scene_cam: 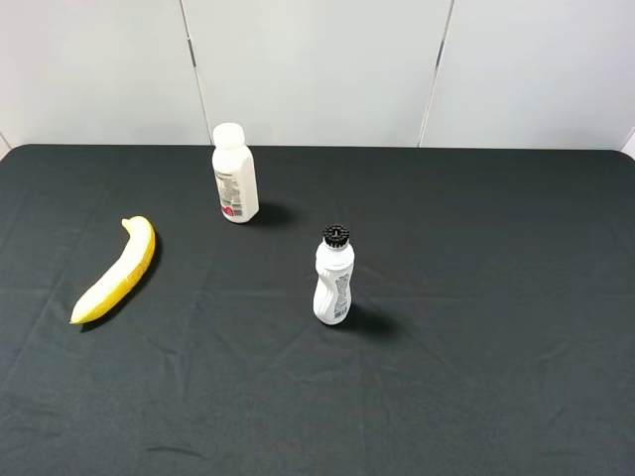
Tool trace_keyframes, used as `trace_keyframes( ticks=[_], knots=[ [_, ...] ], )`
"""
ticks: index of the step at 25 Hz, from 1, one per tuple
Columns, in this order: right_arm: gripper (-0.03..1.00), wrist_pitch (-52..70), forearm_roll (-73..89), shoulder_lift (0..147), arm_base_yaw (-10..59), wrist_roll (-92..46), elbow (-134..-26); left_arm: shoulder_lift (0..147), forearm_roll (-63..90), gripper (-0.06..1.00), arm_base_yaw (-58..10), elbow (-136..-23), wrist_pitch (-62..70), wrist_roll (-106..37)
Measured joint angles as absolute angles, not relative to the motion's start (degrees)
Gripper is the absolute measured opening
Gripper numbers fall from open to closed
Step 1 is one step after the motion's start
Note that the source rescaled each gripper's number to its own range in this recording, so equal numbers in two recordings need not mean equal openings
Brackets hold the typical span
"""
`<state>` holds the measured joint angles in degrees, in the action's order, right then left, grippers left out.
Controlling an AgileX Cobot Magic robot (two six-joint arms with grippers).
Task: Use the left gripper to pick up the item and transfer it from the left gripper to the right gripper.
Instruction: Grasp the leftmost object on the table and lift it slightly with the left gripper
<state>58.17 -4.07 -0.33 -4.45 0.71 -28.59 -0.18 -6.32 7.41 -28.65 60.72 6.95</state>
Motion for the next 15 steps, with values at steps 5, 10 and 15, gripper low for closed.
trace_keyframes(
  ticks=[5,10,15],
  knots=[
    [1.0,58.17,-4.07,-0.33,-4.45,0.71,-28.59,-0.18,-6.34,0.98,7.41,-28.65,60.72,6.95],
    [1.0,58.17,-4.07,-0.33,-4.45,0.71,-28.59,-0.18,-6.34,0.98,7.41,-28.65,60.72,6.95],
    [1.0,58.17,-4.07,-0.33,-4.45,0.71,-28.59,-0.18,-6.34,0.98,7.41,-28.65,60.72,6.95]
  ],
)
